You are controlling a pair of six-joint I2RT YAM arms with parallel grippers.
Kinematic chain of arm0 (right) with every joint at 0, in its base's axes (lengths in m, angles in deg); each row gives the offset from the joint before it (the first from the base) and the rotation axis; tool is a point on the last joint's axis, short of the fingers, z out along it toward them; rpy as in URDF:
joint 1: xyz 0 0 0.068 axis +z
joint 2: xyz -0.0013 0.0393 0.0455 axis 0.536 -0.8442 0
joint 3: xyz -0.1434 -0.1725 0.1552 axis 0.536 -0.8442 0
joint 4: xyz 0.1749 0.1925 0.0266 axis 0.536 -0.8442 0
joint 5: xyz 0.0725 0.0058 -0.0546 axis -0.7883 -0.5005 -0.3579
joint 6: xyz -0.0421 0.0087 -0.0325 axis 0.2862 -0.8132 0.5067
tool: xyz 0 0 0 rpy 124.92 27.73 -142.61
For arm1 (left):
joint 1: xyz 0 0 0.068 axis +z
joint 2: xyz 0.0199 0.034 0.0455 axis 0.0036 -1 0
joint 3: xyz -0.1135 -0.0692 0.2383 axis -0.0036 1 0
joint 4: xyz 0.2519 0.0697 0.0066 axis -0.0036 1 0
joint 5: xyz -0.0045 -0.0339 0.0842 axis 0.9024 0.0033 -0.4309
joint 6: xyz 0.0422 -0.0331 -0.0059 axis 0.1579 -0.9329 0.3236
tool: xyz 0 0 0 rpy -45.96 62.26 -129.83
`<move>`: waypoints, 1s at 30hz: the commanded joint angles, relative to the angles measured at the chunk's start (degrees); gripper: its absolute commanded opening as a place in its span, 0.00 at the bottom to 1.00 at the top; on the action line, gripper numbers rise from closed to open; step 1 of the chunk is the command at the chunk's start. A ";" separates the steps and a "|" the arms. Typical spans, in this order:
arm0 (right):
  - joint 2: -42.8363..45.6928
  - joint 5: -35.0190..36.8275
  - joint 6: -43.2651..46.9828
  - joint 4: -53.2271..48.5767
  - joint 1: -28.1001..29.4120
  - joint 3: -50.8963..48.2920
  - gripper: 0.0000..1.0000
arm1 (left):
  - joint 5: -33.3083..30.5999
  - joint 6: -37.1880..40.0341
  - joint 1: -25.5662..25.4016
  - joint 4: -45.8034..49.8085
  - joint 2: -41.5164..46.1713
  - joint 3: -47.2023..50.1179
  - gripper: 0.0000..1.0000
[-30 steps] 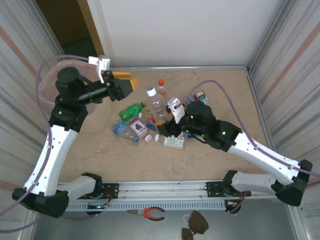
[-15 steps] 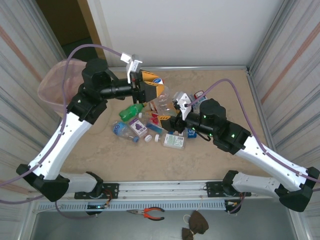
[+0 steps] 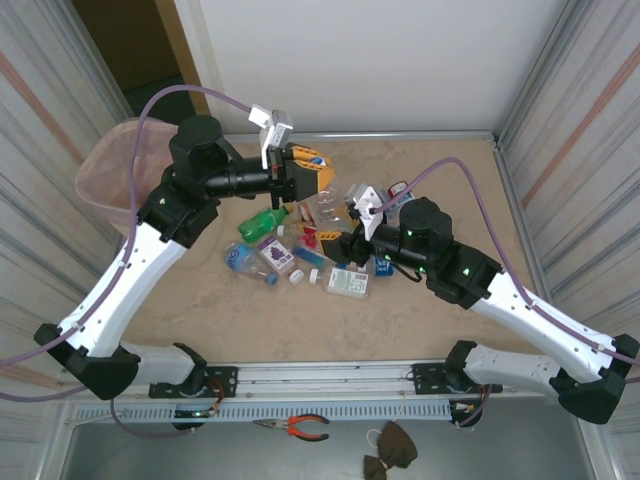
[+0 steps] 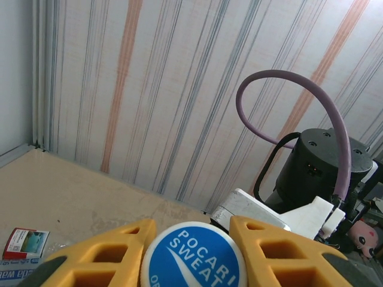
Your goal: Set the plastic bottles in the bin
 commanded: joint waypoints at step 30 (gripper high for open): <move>3.90 2.13 1.12 -2.24 -0.32 -0.30 0.84 | -29.63 13.23 27.89 26.88 2.36 -13.54 0.22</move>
